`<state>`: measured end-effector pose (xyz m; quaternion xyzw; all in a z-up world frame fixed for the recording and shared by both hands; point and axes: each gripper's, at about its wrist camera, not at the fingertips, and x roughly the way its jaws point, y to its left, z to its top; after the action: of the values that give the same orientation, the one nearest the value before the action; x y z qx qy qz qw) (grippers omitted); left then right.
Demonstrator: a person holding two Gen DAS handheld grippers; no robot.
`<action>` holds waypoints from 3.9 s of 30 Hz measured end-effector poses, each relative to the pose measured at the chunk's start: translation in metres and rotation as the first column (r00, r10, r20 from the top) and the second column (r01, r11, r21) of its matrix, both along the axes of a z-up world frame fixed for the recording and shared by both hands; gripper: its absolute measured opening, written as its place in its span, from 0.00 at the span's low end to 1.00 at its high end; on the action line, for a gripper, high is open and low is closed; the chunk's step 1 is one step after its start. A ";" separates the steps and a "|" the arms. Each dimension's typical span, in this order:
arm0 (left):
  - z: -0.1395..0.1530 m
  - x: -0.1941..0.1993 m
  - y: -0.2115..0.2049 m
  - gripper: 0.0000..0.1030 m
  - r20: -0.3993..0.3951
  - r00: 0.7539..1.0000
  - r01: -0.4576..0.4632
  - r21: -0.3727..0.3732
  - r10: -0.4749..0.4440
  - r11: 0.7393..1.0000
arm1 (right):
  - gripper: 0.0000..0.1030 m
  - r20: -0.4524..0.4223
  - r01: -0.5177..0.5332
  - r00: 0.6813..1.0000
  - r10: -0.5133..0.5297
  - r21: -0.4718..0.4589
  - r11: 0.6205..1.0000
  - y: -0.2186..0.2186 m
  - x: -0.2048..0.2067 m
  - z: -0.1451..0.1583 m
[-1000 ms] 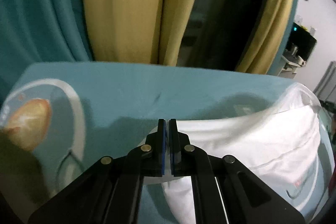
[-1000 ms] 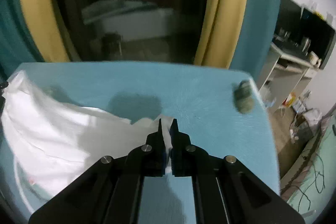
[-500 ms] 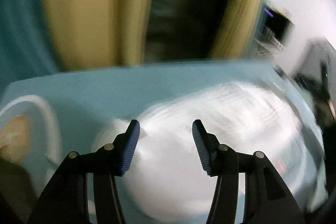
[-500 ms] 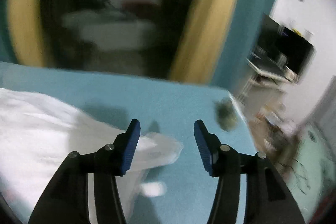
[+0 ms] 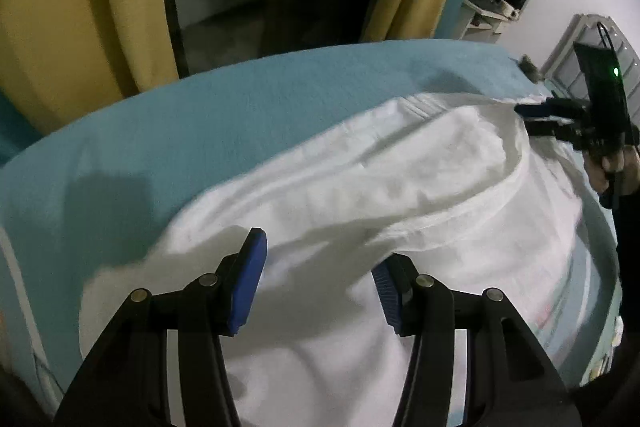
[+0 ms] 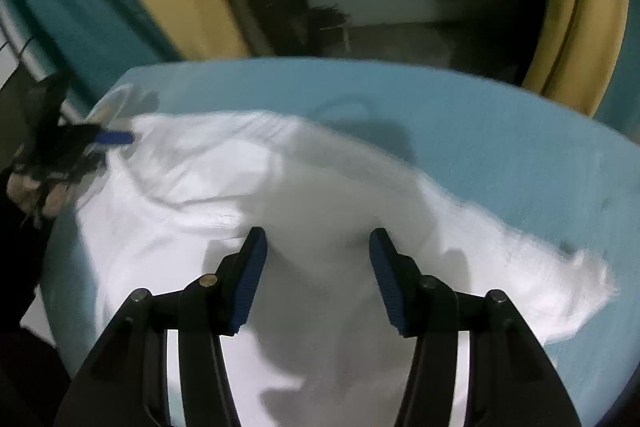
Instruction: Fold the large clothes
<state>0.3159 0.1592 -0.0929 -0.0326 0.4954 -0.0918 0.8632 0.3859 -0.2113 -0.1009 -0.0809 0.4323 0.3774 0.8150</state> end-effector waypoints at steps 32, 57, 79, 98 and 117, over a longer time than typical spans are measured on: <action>-0.016 -0.162 0.047 0.02 0.128 0.935 -0.339 0.055 0.330 0.939 | 0.07 -0.096 0.405 0.914 -0.394 0.232 0.884 -0.106 -0.108 -0.039; 0.019 -0.306 0.008 0.25 0.054 0.955 -0.294 0.001 0.293 0.956 | 0.34 0.018 0.465 0.885 -0.465 -0.013 0.885 -0.173 -0.243 -0.025; -0.005 -0.140 0.068 0.30 0.106 0.912 -0.410 0.150 0.397 0.900 | 0.60 0.082 0.461 0.879 -0.469 0.103 0.882 -0.119 -0.237 -0.024; -0.013 -0.230 -0.147 0.31 0.197 0.973 -0.103 -0.107 0.123 0.989 | 1.00 -0.192 0.627 0.772 -0.606 0.387 0.676 -0.165 -0.276 -0.046; -0.021 -0.206 -0.178 0.32 0.177 0.982 -0.052 -0.059 0.062 0.997 | 0.13 0.031 0.394 0.898 -0.438 0.381 0.836 -0.070 -0.227 0.016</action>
<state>0.1095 -0.0184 -0.1138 -0.0618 0.4123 -0.0829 0.9052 0.1587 -0.2814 -0.0850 0.1462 0.3130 0.2593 0.9019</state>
